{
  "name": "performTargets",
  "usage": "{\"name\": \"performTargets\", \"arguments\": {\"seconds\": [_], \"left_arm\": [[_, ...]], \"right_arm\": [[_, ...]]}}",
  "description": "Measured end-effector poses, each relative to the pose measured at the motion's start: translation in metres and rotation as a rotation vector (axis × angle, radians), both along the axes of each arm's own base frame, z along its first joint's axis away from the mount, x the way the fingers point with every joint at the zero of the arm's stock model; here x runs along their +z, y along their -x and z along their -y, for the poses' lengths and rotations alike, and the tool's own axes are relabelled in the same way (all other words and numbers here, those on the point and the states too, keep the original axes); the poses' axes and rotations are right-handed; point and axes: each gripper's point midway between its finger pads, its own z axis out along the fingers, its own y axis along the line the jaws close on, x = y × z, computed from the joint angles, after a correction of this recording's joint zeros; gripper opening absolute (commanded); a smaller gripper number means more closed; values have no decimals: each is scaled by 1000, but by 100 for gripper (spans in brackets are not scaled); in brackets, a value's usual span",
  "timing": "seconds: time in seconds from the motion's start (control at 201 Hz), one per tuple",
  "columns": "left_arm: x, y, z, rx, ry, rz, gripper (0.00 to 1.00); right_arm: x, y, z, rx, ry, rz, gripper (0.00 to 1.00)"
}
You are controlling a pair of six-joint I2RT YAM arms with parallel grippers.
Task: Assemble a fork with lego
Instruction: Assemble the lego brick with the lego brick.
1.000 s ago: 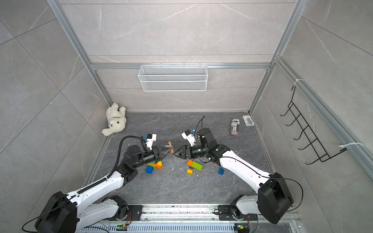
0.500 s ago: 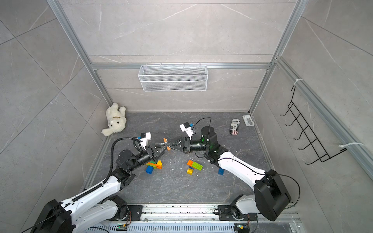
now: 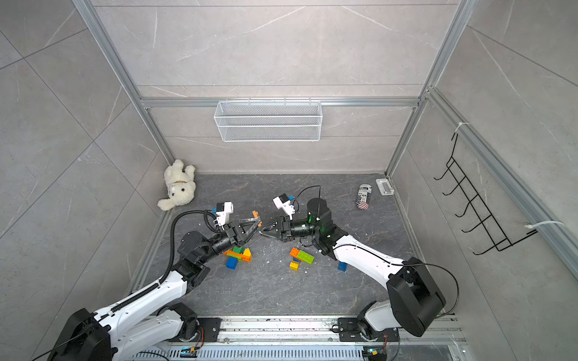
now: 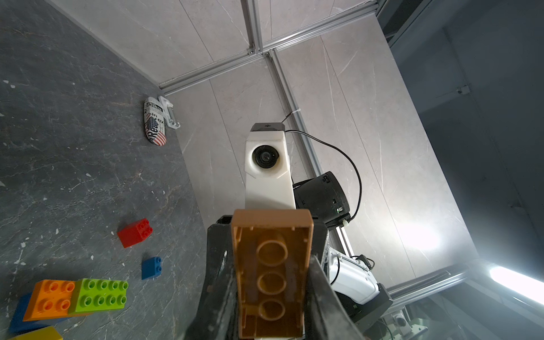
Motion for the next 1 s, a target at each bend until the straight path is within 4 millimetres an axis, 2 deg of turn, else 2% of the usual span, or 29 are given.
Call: {"name": "performTargets", "arguments": {"seconds": [0.164,0.309,0.677,0.995], "left_arm": [[2,2,0,-5,4,8,12],[3,3,0,-7,4,9,12],[-6,5,0,-20,-7,-4,11],[-7,8,0,-29,8,-5,11]], "right_arm": [[3,1,1,10,-10,7,62],[4,2,3,24,-14,8,61],[12,4,2,48,-30,19,55],[9,2,0,58,-30,10,51]]}}
